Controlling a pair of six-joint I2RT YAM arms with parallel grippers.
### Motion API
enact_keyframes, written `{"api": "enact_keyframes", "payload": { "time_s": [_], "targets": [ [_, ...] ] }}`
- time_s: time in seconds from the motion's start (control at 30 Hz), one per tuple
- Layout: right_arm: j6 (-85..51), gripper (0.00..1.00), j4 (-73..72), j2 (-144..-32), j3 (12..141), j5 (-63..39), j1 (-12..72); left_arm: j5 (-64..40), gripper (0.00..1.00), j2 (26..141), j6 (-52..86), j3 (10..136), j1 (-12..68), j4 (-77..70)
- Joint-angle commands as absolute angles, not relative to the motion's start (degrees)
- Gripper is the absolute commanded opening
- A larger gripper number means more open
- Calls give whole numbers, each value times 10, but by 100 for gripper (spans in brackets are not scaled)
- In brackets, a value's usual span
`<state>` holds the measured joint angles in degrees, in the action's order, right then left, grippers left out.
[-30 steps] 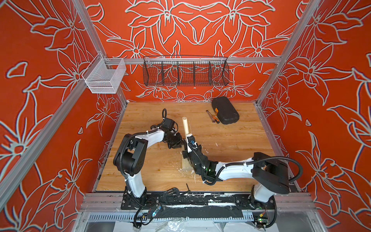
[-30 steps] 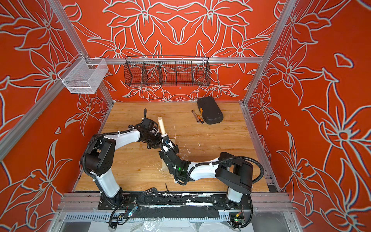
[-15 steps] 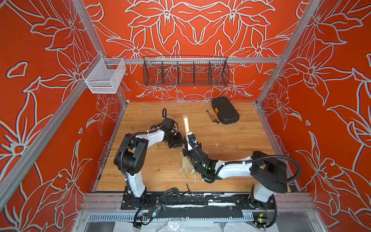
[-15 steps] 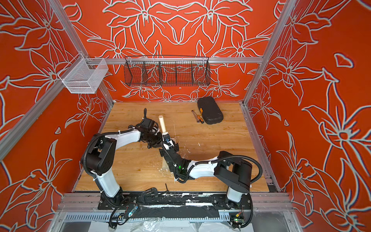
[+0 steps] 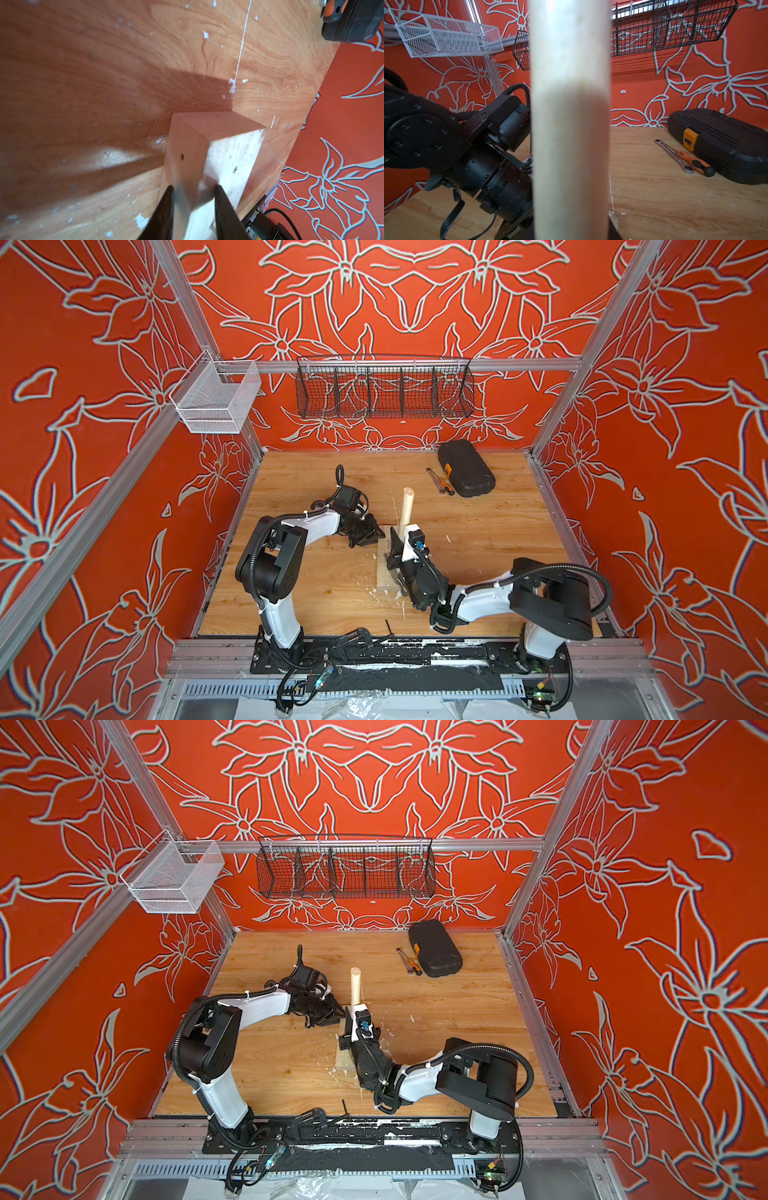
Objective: Use a claw hammer to pull out a nail
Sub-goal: Remove the nail from the mounting plate.
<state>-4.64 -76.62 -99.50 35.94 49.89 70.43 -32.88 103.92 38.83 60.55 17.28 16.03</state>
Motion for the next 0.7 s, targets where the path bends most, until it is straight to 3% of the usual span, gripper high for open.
{"api": "enact_keyframes", "payload": {
  "time_s": [0.0, 0.67],
  "targets": [
    [-68, 0, -723, -1042, 335, 498, 741, -298, 31, 1069, 397, 578, 178, 194],
    [-46, 0, -730, -1084, 313, 571, 810, -306, 31, 1067, 423, 540, 178, 161]
  ]
}}
